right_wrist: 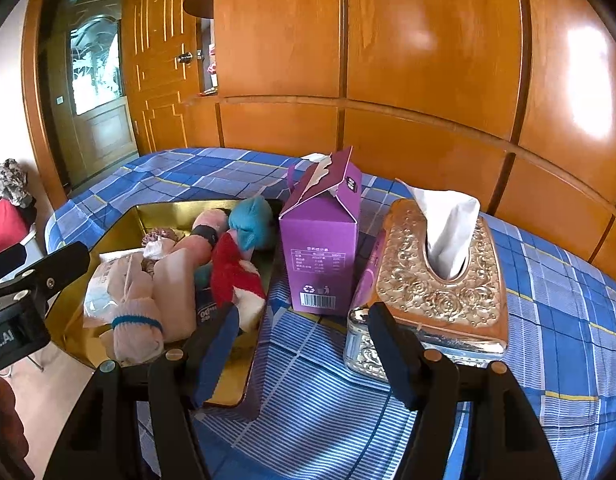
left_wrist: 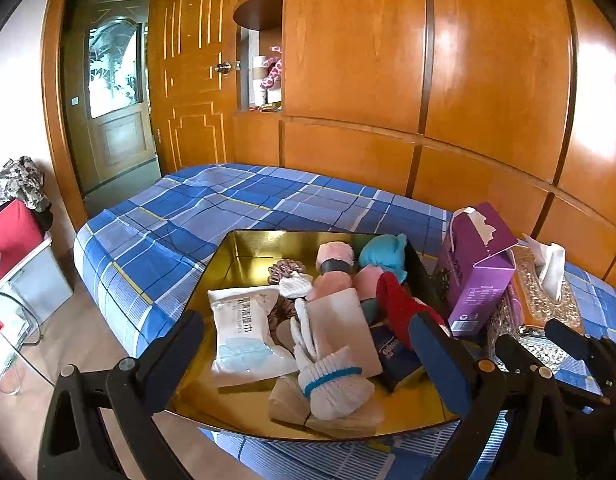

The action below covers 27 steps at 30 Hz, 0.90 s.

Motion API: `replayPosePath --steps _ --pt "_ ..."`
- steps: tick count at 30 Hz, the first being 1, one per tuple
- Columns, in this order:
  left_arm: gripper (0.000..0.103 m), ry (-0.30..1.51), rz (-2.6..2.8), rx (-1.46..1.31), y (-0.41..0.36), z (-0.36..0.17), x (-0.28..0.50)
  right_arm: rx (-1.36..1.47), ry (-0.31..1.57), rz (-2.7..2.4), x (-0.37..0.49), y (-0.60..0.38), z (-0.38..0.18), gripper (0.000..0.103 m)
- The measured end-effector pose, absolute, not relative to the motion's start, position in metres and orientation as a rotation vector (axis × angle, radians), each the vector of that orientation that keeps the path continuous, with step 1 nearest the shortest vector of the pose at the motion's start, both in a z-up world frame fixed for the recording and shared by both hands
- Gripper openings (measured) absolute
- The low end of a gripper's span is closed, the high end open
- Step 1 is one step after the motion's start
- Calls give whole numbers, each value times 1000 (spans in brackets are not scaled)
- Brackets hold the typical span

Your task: Organize soft objects

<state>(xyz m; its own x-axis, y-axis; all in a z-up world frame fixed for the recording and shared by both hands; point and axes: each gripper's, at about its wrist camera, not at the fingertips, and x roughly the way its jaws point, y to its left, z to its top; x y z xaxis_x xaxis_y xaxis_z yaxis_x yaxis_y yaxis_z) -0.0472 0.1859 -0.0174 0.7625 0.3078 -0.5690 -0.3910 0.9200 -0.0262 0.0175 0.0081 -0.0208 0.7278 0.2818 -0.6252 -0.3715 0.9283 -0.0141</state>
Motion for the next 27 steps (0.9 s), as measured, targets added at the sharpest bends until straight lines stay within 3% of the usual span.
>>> replayPosePath --steps 27 --pt "103 606 385 -130 185 -21 -46 -136 655 366 15 9 -19 68"
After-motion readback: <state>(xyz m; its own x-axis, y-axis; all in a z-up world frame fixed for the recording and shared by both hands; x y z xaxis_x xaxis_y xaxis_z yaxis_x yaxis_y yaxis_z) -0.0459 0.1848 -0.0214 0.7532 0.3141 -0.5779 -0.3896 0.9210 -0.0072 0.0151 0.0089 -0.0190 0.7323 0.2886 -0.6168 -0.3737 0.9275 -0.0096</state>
